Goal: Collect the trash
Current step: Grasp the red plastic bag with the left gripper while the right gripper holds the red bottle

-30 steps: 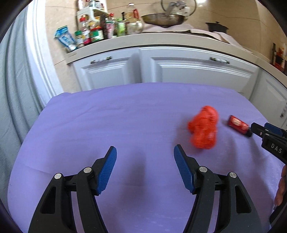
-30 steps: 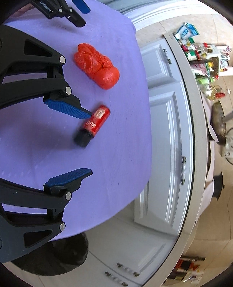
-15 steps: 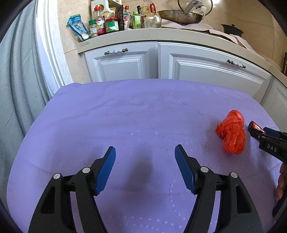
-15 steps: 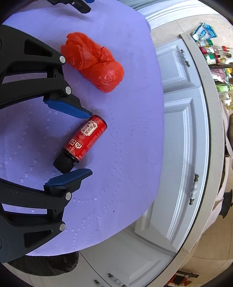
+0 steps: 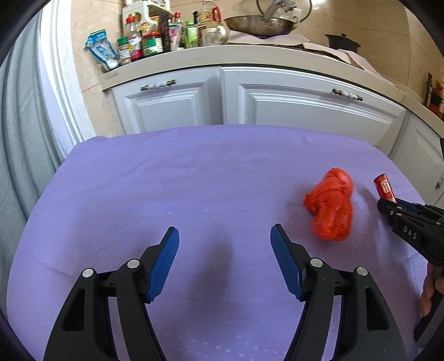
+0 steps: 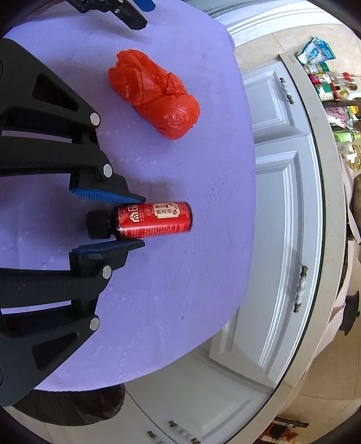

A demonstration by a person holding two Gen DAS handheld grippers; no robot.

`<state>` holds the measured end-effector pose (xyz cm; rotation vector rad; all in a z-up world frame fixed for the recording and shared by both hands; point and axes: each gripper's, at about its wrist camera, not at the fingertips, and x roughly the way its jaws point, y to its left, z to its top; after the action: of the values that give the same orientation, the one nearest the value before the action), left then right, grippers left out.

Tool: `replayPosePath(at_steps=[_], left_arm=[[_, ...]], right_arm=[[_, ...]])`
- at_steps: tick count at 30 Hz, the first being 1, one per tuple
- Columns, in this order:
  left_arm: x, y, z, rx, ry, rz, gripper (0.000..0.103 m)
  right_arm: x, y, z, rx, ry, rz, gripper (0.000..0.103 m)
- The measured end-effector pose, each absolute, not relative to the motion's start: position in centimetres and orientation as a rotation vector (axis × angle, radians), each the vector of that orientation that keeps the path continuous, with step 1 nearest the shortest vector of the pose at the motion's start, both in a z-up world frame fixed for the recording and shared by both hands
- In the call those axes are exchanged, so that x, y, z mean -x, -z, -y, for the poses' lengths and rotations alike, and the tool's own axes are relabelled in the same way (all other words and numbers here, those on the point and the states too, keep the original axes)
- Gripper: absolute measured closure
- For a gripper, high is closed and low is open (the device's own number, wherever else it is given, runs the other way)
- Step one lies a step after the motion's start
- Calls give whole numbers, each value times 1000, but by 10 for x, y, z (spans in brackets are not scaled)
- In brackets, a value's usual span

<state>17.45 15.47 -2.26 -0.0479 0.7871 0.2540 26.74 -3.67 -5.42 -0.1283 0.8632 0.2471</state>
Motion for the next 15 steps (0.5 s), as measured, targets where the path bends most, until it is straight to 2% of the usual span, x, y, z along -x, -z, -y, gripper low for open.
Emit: replayPosePath(at_steps=[15], left_arm=[[-189, 12, -90, -17, -105, -751, 33]], right_arm=[[-236, 50, 115, 43, -91, -839, 79]])
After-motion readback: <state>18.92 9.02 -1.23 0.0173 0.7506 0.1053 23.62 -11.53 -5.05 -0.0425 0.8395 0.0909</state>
